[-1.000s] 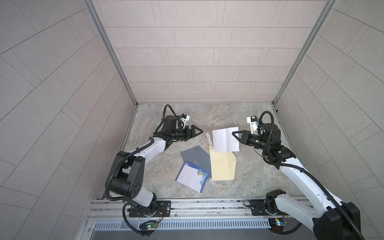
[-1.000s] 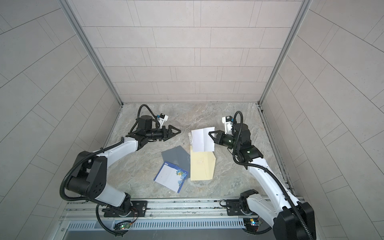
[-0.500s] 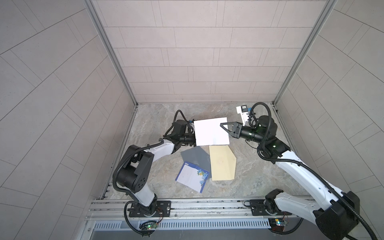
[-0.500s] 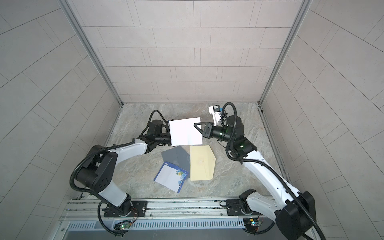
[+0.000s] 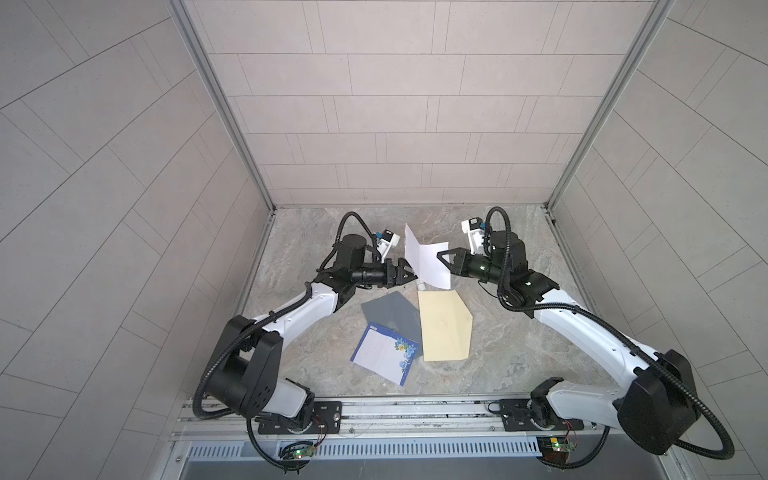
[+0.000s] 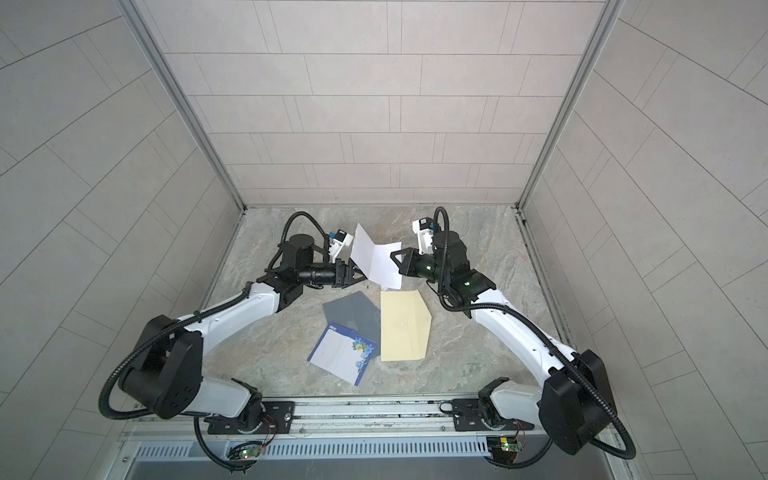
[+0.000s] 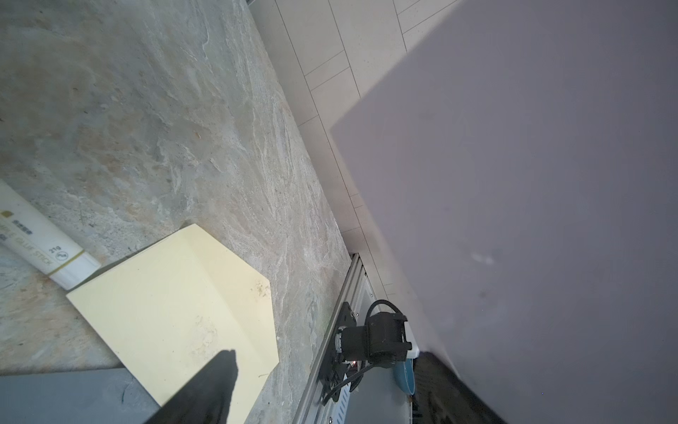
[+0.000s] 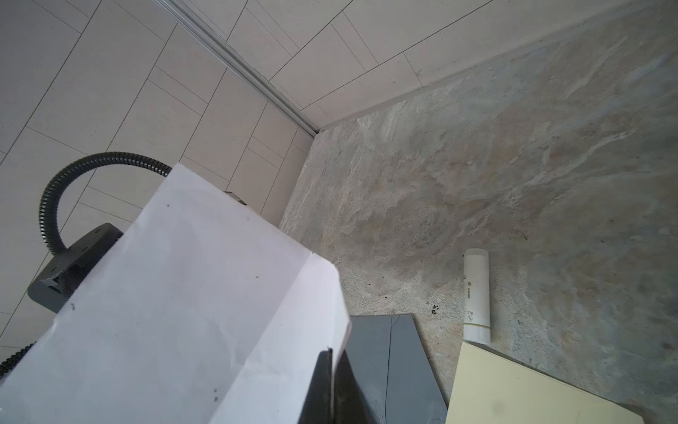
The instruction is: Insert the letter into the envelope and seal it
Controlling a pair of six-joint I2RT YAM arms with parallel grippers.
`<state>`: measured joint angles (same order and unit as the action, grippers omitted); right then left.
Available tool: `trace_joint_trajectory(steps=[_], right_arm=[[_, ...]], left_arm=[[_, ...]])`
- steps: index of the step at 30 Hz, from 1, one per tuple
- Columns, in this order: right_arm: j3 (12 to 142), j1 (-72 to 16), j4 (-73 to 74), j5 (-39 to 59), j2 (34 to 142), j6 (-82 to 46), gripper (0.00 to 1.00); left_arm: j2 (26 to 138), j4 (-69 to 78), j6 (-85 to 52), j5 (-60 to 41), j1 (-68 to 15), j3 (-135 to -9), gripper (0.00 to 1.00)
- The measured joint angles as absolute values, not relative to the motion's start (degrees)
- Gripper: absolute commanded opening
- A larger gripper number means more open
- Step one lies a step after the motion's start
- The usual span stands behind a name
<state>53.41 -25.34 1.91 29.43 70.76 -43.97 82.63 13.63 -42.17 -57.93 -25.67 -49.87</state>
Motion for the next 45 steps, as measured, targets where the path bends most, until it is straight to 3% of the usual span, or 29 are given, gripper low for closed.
trace_joint_trajectory(steps=[7, 20, 28, 37, 45], right_arm=[[53.4, -25.3, 2.5, 29.5, 71.4, -43.8, 0.00], [53.3, -25.3, 6.2, 35.9, 73.5, -43.8, 0.00], [53.4, -26.7, 8.4, 39.7, 73.6, -43.5, 0.00], [53.8, -28.0, 10.2, 37.4, 77.0, -43.9, 0.00], [53.2, -28.5, 10.1, 35.5, 79.5, -44.3, 0.00]], left_arm=[[81.7, 2.9, -34.7, -59.2, -25.6, -52.2, 0.88], [76.1, 0.4, -30.0, -66.0, -25.6, -52.5, 0.95], [76.7, 12.7, -37.8, -68.4, -25.6, -52.0, 0.94], [82.0, 31.2, -53.2, -69.7, -25.4, -51.0, 0.94], [80.1, 30.5, -51.7, -69.8, -25.4, -51.3, 0.98]])
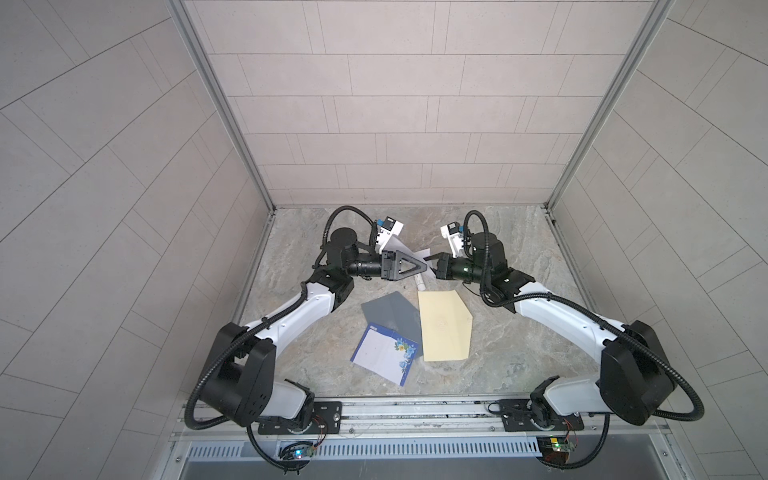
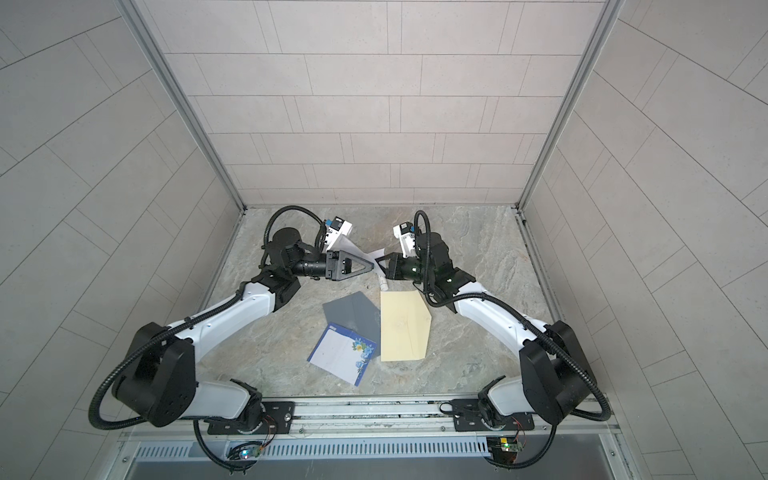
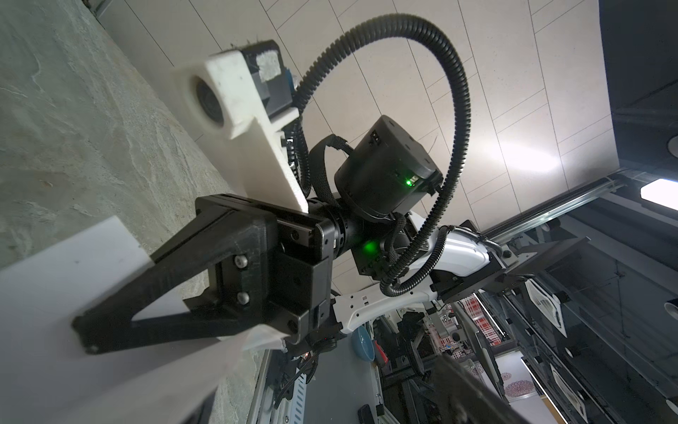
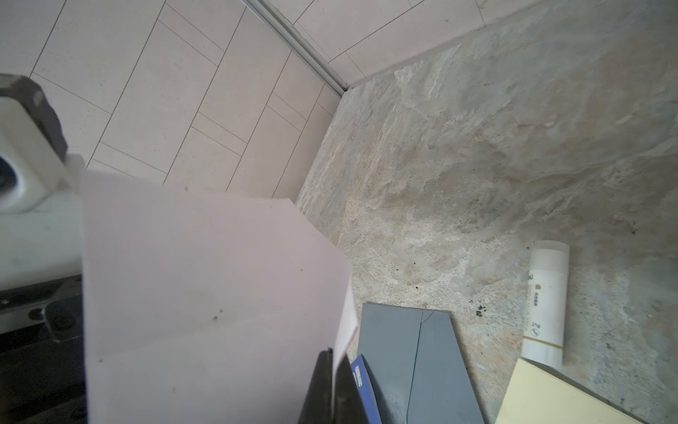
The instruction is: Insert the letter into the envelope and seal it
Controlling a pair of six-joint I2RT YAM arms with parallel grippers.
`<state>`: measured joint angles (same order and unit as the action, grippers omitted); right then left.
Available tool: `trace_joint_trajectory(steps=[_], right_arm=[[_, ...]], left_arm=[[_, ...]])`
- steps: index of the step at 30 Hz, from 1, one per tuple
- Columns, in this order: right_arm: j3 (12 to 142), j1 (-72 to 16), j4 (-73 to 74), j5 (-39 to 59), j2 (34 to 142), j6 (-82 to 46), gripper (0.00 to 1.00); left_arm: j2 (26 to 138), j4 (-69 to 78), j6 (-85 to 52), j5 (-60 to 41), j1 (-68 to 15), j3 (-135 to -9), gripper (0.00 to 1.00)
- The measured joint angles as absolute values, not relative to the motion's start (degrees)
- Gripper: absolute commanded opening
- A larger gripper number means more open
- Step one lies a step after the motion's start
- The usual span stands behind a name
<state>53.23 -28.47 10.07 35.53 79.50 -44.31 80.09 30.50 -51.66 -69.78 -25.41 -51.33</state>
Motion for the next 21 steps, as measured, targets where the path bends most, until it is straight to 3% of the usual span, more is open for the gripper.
trace_joint_trajectory(steps=[9, 21], right_arm=[[52.4, -28.2, 9.2, 34.9, 75.5, -42.3, 0.00], [46.9, -19.5, 9.2, 35.7, 65.4, -42.4, 0.00]], left_arm=[[75.9, 8.2, -35.7, -66.2, -23.3, -55.0, 0.98], [70.5, 3.5, -33.6, -64.8, -16.5, -54.3, 0.98]])
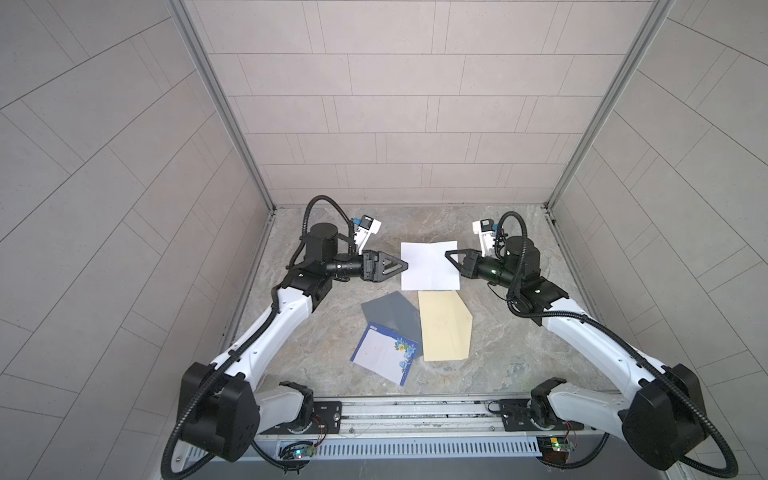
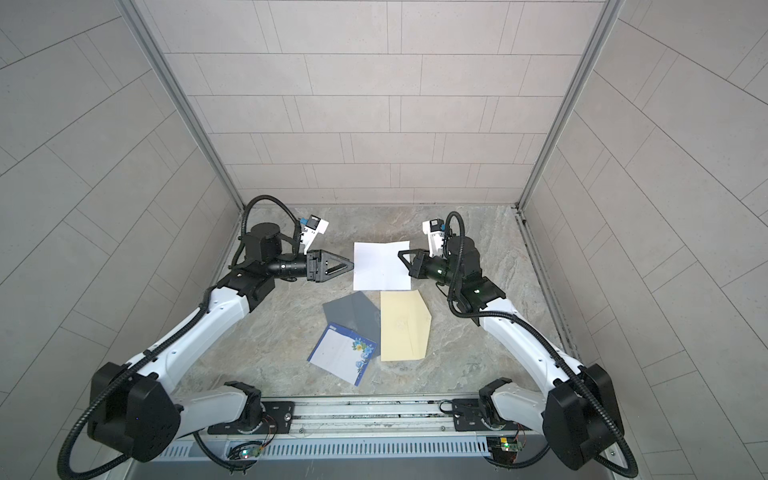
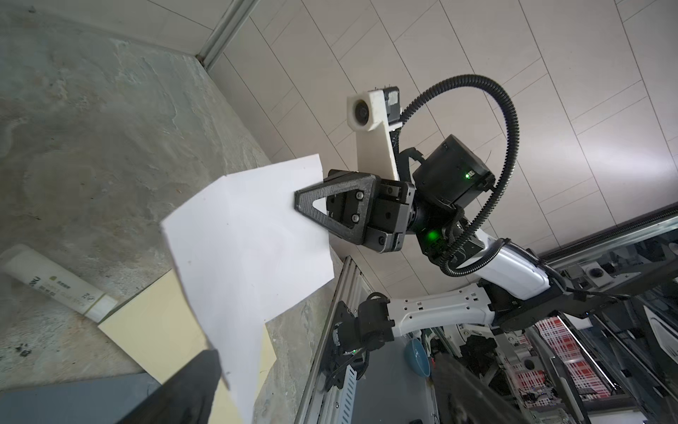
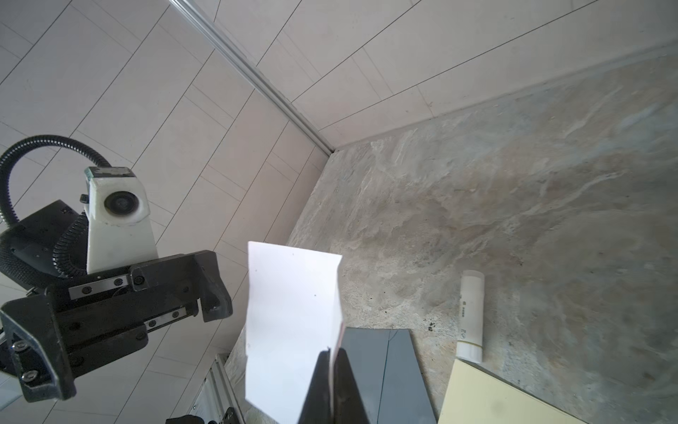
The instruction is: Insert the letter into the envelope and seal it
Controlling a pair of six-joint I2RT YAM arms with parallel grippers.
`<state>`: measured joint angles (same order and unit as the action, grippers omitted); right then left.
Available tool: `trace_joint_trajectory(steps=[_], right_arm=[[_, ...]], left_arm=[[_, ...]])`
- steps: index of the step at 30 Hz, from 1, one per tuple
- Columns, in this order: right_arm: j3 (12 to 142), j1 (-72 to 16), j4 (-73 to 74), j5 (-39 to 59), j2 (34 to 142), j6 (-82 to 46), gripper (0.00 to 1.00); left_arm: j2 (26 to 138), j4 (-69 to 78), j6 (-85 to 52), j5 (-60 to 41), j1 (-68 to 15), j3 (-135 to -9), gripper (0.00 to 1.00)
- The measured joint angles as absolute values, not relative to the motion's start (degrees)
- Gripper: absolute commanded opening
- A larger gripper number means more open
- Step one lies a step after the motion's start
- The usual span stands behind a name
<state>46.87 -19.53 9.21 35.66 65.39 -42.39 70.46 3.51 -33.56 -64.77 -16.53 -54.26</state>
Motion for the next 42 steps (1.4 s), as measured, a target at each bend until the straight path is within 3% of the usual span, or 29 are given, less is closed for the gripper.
trace_joint_trajectory(steps=[5, 13, 16, 24, 31, 42], right_arm=[[47.0, -18.2, 9.0, 39.6, 61.9, -41.9, 0.00], [51.4, -19.2, 9.3, 45.7, 58.2, -41.3, 0.00], [53.7, -21.4, 9.8, 46.2, 58.3, -41.3, 0.00], [58.2, -27.2, 9.9, 40.0, 65.5, -39.6, 0.00], [57.5, -27.8, 9.3, 33.7, 74.5, -40.2, 0.00], [56.5, -29.5, 12.9, 31.7, 74.9, -42.4, 0.00]], left_arm=[[71.3, 3.1, -34.2, -59.5, -14.0, -52.7, 0.93], [77.9, 1.5, -36.6, -47.8, -11.0, -51.8, 0.92], [79.7, 1.3, -37.5, -46.3, -12.3, -51.7, 0.85], [79.4, 1.8, -38.9, -46.0, -16.4, -51.7, 0.70], [75.2, 1.8, -39.0, -47.0, -17.1, -51.7, 0.70], [73.3, 1.8, -38.8, -49.8, -19.5, -51.7, 0.71]])
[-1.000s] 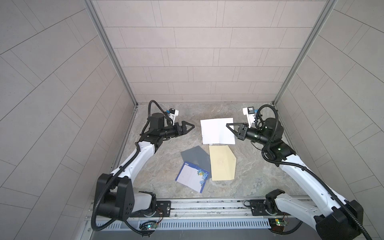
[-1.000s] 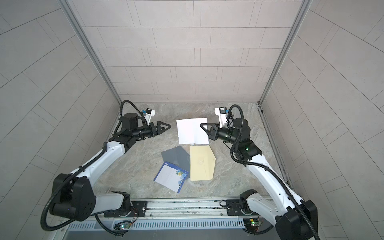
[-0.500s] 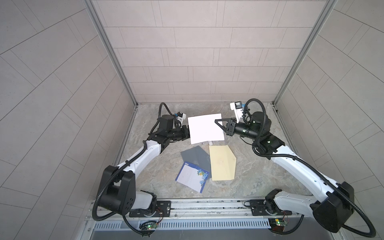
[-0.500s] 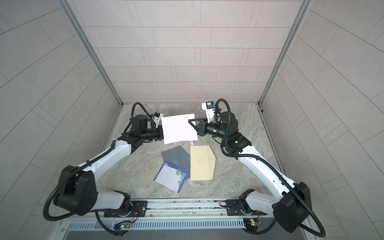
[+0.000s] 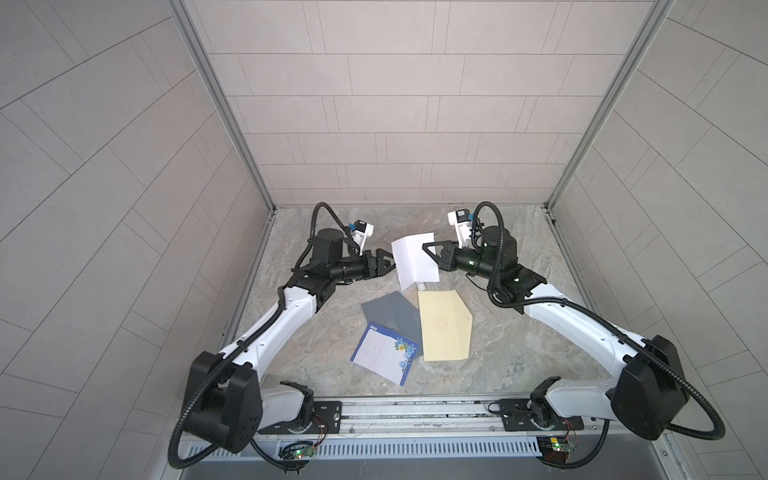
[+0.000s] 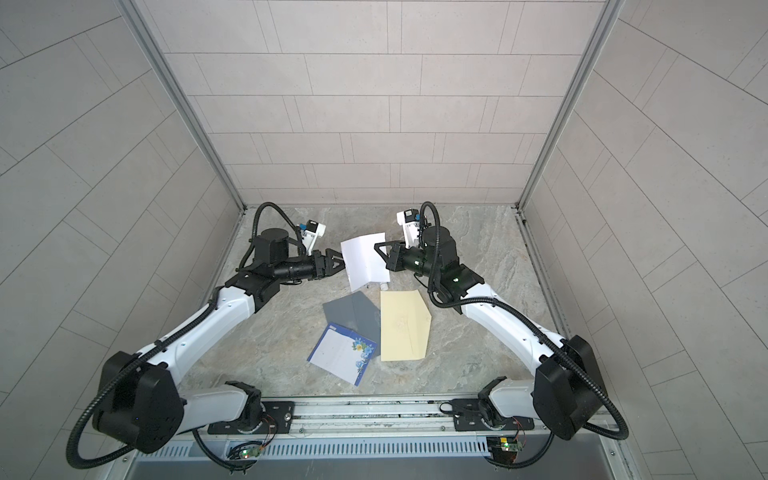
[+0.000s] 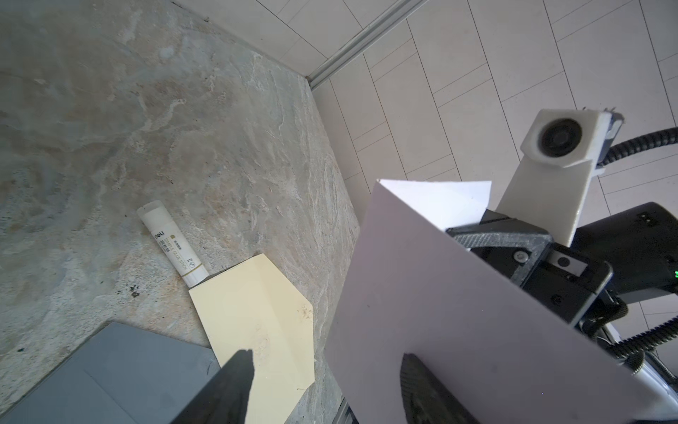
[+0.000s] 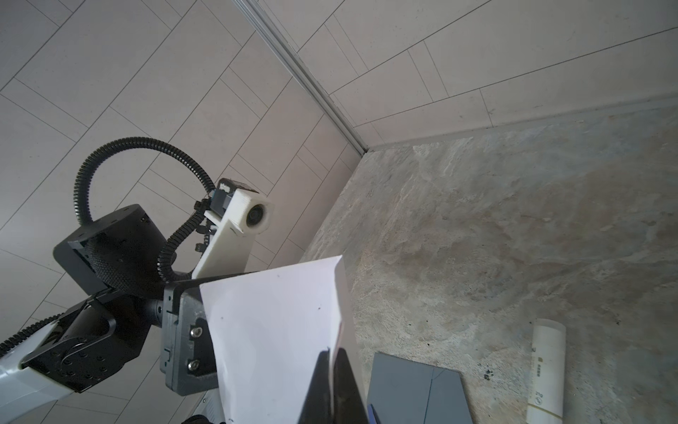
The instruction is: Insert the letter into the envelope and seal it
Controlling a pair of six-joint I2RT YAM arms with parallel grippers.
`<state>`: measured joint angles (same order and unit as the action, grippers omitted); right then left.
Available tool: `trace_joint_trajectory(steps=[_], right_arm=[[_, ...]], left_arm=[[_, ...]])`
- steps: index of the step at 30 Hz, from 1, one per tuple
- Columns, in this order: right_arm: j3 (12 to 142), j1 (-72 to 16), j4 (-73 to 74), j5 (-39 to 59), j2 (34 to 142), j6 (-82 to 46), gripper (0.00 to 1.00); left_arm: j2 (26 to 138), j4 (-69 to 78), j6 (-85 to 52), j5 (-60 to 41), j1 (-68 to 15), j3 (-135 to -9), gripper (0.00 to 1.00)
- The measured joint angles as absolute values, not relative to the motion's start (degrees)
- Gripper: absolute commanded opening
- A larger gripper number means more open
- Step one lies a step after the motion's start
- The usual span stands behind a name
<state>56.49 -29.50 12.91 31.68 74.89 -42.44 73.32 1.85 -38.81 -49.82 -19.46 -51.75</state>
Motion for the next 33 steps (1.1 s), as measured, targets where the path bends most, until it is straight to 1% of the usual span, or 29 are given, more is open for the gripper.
trace_joint_trajectory(steps=[8, 16, 19, 21, 25, 26, 28, 29, 30, 33], right_arm=[[56.2, -29.7, 18.1, 35.6, 75.6, -46.1, 0.00], [55.9, -29.7, 20.8, 42.9, 75.7, -48.3, 0.00], [55.8, -29.7, 21.2, 44.6, 75.7, -48.8, 0.00], [55.8, -29.7, 21.3, 45.2, 75.7, -48.9, 0.00], [55.8, -29.7, 21.2, 45.2, 75.7, -48.9, 0.00], [55.8, -29.7, 21.1, 45.2, 75.7, -48.9, 0.04], [55.7, -29.7, 20.5, 44.8, 75.7, -48.7, 0.21], [55.7, -29.7, 20.0, 44.6, 75.7, -48.2, 0.31], [55.5, -29.7, 19.4, 44.2, 75.6, -48.0, 0.38], [53.6, -29.4, 17.9, 43.1, 74.3, -47.7, 0.51]], left_arm=[[73.8, 8.7, -40.3, -53.0, -21.0, -51.2, 0.75], [73.7, 12.9, -41.1, -57.2, -21.0, -51.1, 0.73], [73.7, 15.4, -42.6, -58.5, -21.0, -50.7, 0.67], [73.7, 17.5, -43.8, -59.4, -21.0, -50.3, 0.58], [73.7, 21.6, -46.9, -61.5, -21.0, -49.8, 0.28], [73.7, 22.6, -47.6, -61.8, -21.0, -49.8, 0.23], [73.7, 23.9, -48.5, -62.2, -21.0, -49.5, 0.16], [73.7, 24.3, -48.9, -62.3, -21.0, -49.4, 0.14], [73.7, 24.7, -49.3, -62.3, -21.0, -49.3, 0.14], [73.7, 25.2, -49.7, -62.3, -21.0, -49.2, 0.13]])
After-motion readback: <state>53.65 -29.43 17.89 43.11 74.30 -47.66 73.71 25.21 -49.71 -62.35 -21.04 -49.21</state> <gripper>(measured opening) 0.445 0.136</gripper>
